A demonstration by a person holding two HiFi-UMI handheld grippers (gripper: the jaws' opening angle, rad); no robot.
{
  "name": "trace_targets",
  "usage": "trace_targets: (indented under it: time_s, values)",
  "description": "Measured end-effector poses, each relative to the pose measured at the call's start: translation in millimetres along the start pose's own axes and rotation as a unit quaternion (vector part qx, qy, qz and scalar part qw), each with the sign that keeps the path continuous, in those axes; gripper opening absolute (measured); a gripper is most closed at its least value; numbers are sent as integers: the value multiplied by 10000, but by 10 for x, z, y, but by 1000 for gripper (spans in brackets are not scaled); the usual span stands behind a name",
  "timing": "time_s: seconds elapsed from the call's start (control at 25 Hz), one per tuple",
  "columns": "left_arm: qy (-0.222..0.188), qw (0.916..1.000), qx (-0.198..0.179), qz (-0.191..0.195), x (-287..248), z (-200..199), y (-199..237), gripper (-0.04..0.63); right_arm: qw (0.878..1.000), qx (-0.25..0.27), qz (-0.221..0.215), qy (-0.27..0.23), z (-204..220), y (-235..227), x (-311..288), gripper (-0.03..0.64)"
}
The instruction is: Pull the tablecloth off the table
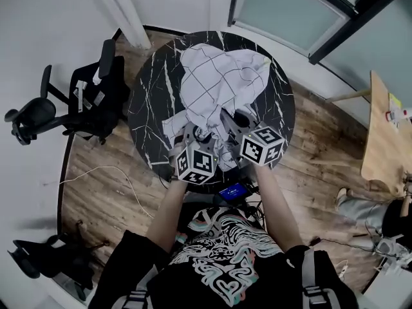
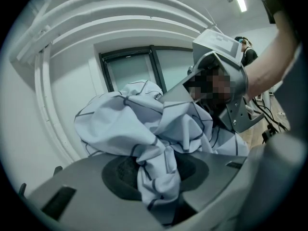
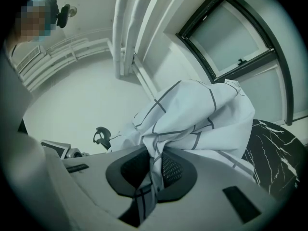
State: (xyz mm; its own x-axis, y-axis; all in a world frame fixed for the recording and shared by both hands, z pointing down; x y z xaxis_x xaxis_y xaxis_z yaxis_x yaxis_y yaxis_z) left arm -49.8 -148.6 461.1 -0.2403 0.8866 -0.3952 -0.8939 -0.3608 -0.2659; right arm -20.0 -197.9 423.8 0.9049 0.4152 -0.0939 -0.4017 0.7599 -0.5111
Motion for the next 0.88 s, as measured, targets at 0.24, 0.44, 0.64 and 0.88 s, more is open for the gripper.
trace_targets:
  time_s: [0.24, 0.44, 0.64, 0.88]
  values:
    - [-306, 9995, -47, -33, 7, -223, 81, 166, 9995, 126, -18, -287, -245, 70, 29, 38]
    - [-469, 9988, -56, -91, 20, -370, 126, 164, 9987, 254, -28, -434, -394, 117, 53, 38]
    - [-612, 9979, -118, -149, 62, -489, 146, 164, 9978, 329, -45, -582, -504, 183, 99, 38]
    - [-778, 9966, -158, -233, 127, -628, 172, 164, 9960, 527, -87, -723, -652, 293, 148, 38]
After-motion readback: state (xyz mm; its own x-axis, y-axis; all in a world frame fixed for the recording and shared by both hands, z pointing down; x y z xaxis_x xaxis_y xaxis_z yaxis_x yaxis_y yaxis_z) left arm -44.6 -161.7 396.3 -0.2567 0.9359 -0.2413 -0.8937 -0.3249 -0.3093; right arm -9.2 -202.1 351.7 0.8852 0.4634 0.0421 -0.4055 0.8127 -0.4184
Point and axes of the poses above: the fingertips, and each gripper's own axes: x backward along the fingers, y to its left, z out of its underside, the point moved 2 cm from there along x, backward along the fingers, and after that the axes turned 7 degrees about -y, right-handed, at the moved point
